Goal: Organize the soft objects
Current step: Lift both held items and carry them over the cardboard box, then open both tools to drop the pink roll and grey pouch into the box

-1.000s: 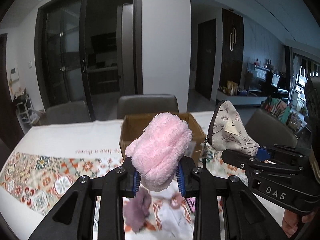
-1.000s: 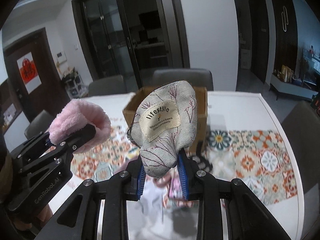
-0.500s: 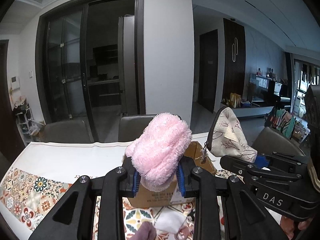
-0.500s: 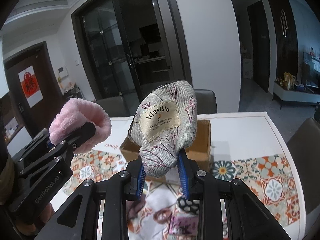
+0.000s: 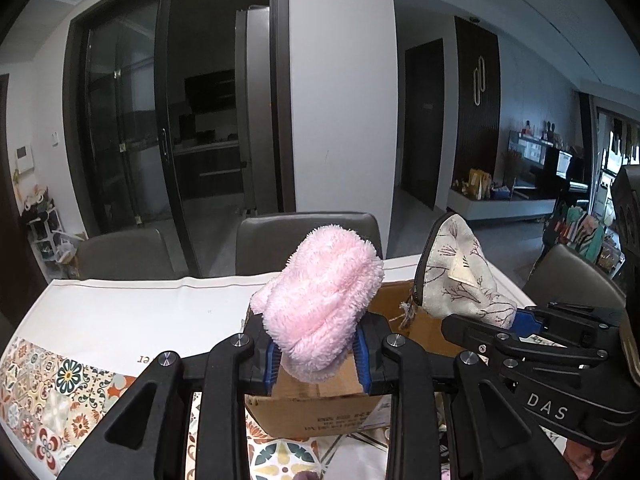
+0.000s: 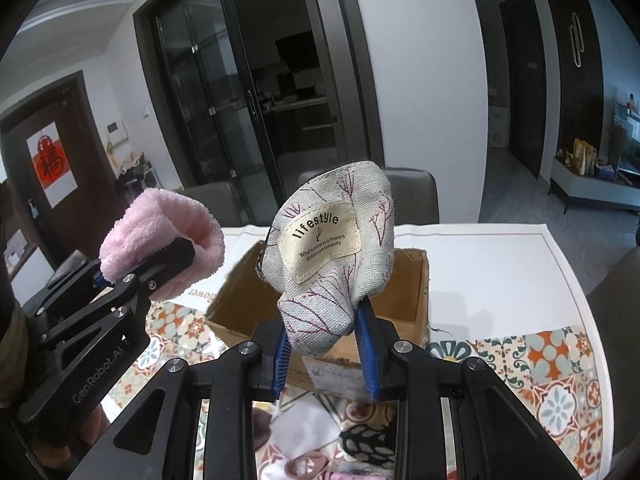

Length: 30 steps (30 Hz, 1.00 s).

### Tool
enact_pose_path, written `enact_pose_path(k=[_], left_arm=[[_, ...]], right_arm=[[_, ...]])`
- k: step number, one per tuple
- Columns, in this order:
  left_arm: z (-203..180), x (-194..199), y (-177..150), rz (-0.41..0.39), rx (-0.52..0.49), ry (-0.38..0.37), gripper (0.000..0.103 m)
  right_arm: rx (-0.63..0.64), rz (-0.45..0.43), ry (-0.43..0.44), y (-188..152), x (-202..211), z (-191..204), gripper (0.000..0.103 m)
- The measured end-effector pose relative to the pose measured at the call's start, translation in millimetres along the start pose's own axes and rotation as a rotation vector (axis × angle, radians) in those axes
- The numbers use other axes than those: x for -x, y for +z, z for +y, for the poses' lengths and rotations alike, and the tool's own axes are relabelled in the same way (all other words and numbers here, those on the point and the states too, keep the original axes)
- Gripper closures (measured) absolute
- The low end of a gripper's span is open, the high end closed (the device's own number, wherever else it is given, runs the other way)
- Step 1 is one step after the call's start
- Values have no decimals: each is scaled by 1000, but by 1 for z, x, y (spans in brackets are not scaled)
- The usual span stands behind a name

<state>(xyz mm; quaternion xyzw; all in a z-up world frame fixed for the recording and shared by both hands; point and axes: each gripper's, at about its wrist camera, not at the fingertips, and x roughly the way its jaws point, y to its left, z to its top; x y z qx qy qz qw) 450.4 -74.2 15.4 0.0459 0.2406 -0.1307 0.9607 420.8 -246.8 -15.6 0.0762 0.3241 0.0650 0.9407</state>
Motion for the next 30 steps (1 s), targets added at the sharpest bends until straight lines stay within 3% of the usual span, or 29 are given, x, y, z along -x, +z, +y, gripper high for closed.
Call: enact_pose_path(k=[5, 11, 19, 24, 30], left_arm=[[-3, -29, -5, 51, -21, 32, 73], [-3, -60, -12, 112, -20, 19, 72], [-1, -85, -24, 177, -44, 23, 63], [1, -90, -29, 199, -35, 9, 48], [4, -87, -30, 196, -38, 30, 38]], right_arm=[[-12, 43, -2, 3, -28, -10, 72], [-8, 92, -17, 5, -56, -19, 71], [-25, 156, -21, 8, -89, -27, 69], [-32, 181, -15, 8, -102, -28, 50], [-14, 175, -51, 3, -99, -31, 40]])
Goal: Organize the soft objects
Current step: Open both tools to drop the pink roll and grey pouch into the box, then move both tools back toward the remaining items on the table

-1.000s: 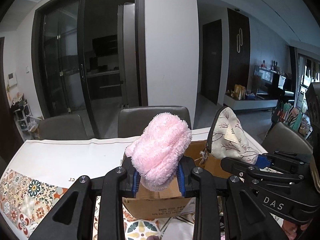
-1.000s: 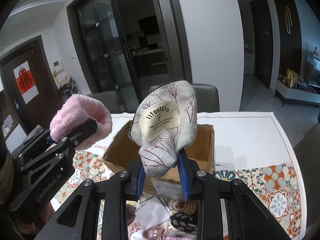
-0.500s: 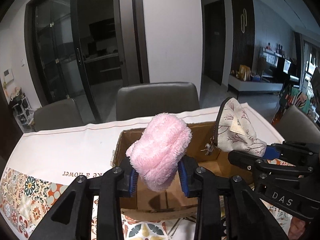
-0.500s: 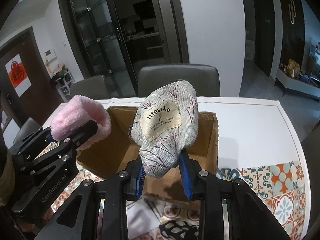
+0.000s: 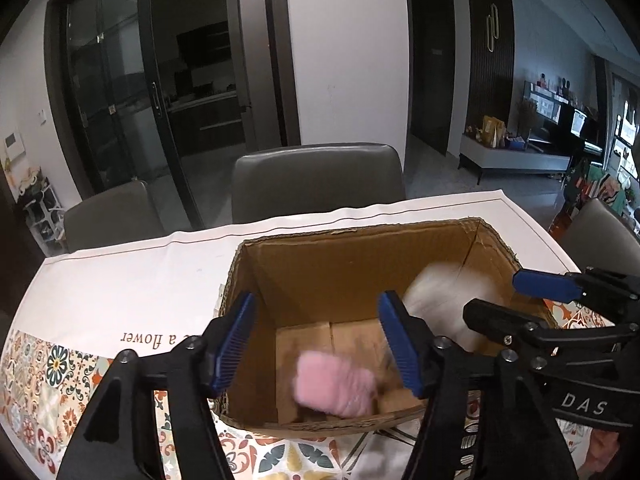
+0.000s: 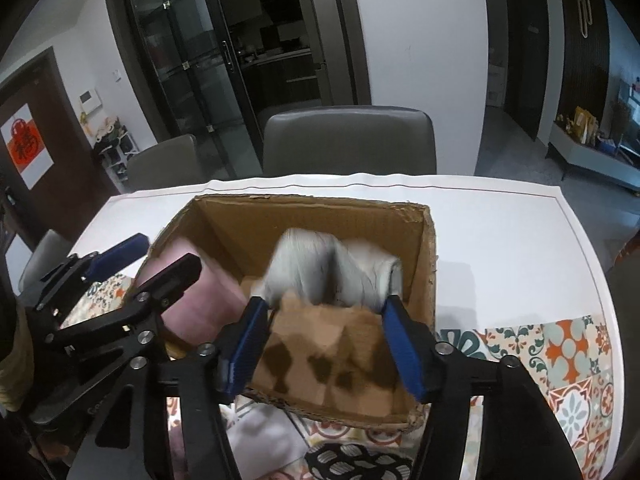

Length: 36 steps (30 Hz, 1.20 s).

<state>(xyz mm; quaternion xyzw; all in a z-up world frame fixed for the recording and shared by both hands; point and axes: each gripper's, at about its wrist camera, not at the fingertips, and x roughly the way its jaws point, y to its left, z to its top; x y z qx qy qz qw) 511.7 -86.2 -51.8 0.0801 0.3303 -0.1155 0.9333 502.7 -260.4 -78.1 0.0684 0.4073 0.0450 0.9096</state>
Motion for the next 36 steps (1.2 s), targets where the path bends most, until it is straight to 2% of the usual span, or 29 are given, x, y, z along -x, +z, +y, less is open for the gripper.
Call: enact_pose_path(k=[8, 24, 27, 32, 36], left_arm=[[5, 13, 0, -12, 11, -4, 31], [13, 89, -9, -106, 26, 46, 25], [12, 102, -15, -116, 23, 60, 24], [10, 122, -26, -127, 27, 77, 23], [10, 133, -37, -131, 27, 89, 22]], right_arm=[[-5, -21, -32, -5, 13, 2, 40], [0, -139, -70, -17, 77, 20, 40], [6, -154, -71, -22, 90, 22, 34], [11, -176, -90, -34, 108, 28, 33], [-3, -183, -97, -43, 120, 29, 28]])
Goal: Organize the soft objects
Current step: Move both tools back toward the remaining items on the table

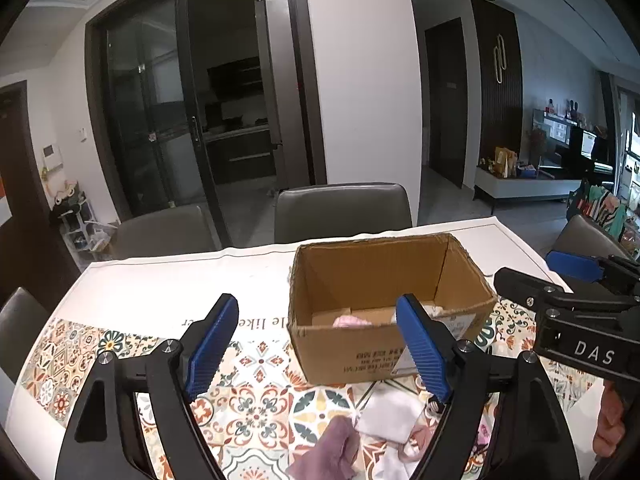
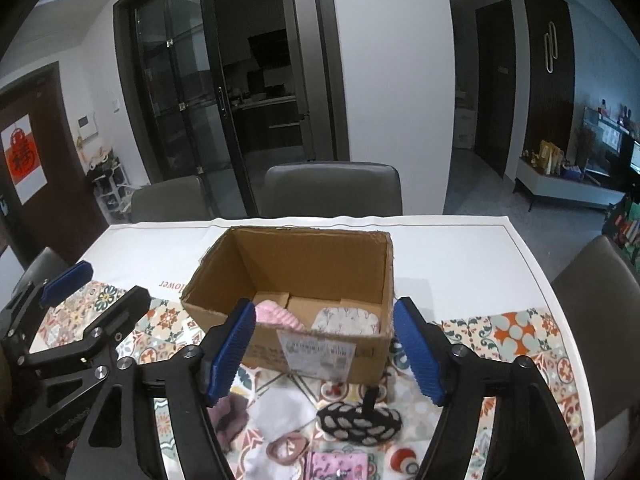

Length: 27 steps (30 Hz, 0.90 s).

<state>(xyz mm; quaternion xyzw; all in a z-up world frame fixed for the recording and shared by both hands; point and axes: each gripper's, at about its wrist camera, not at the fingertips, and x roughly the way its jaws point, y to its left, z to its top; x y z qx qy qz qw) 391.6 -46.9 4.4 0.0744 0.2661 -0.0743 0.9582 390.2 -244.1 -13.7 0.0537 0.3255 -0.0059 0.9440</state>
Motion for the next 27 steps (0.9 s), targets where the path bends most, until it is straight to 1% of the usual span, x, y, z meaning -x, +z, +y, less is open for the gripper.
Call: enact_pose_path(k=[3, 6, 9, 14, 21, 27], left_arm=[[-2, 7, -9, 8, 5, 10, 21], [-2, 12, -18, 22, 17, 4, 21], [-2, 16, -31, 33, 17, 7, 21], [1, 22, -52, 49, 23, 16, 21], [2, 31, -75, 51, 9, 37, 20], [-1, 38, -89, 31, -36, 55, 19]], right_arm=[[0, -9, -14, -7, 8, 1, 26], [-7, -8, -22, -16, 15, 1, 25], [-6, -6, -33, -25, 19, 2, 21], [1, 0, -49, -41, 24, 6, 21], [5, 38, -47, -66, 25, 11, 21], [-10, 82, -56, -86, 22, 11, 21]])
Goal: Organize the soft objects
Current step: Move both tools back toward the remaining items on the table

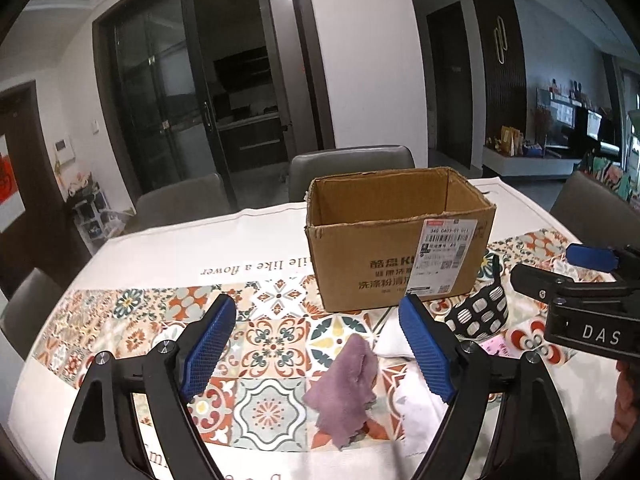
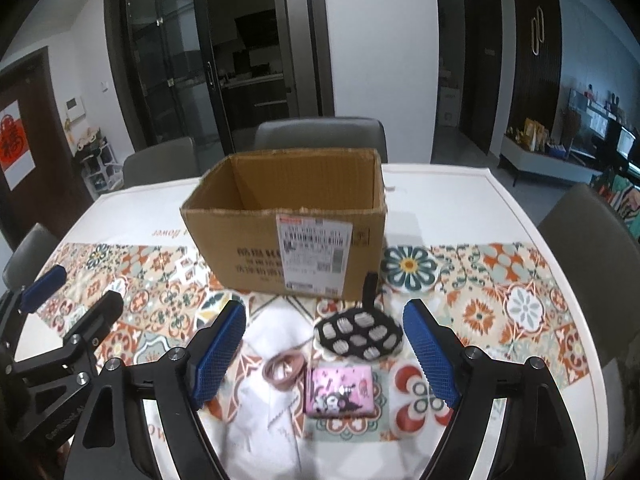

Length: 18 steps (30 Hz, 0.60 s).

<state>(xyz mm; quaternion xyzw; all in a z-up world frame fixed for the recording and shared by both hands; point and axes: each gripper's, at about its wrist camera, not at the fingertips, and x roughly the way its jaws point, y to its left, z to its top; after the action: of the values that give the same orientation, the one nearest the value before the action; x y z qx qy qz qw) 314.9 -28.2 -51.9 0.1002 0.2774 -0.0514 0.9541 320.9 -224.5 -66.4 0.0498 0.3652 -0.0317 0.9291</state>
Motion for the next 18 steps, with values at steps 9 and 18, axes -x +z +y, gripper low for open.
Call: enact_pose_path(k=[9, 18], left_arm=[[-2, 7, -28, 4, -10, 11, 16], [-5, -10, -57, 94, 5, 4, 16]], right_arm=[[-3, 20, -38, -20, 1, 0, 21], [1, 92, -31, -45, -12, 3, 21]])
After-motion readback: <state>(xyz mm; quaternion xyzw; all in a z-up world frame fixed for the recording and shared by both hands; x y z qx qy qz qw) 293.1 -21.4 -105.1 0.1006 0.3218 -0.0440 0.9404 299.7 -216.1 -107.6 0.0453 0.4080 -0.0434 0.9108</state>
